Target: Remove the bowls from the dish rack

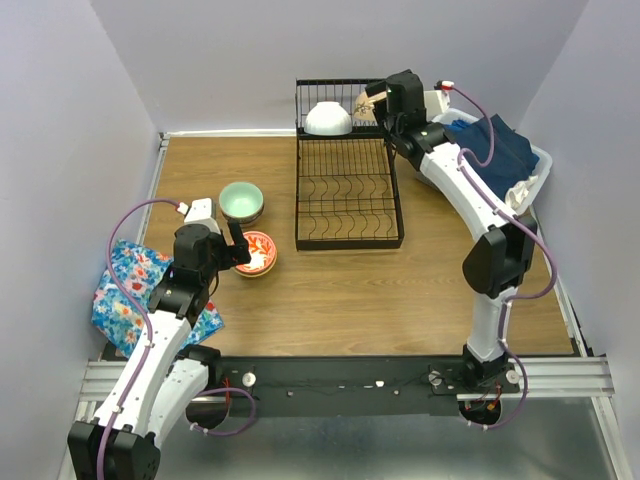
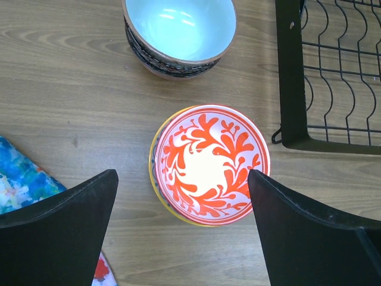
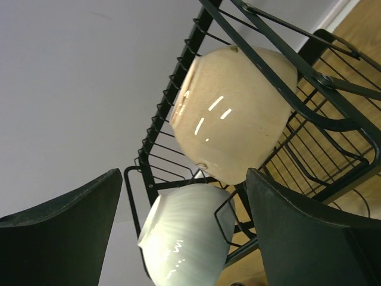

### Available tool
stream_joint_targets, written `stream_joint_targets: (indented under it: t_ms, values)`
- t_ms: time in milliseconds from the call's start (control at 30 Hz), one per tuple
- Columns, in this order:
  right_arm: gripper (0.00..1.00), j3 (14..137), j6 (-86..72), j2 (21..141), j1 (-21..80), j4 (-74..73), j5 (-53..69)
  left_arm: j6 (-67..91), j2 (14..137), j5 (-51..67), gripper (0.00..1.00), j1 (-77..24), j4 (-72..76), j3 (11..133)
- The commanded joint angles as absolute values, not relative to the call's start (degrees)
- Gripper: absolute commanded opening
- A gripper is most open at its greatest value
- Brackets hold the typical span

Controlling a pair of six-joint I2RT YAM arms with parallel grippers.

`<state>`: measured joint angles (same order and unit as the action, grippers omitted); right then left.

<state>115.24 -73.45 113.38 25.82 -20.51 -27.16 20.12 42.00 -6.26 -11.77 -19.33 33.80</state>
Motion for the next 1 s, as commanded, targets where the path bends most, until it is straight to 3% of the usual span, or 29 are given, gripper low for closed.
stream_joint_targets:
  t_ms: [0,433,967]
  values:
    - [0.93,119.4,-74.4,115.7,26.2,-26.7,-27.2,19.5,41.0,-7.8,0.99,-12.0,-18.0,33.0]
    - [0.93,127.5,-76.3,120.2,26.2,-35.6,-27.9,19.6,40.3,-8.3,0.99,-12.2,-18.1,33.0]
    - [0.94,120.2,-80.0,119.3,26.3,-28.9,-31.2,19.5,39.7,-8.6,0.99,-12.7,-18.0,33.0]
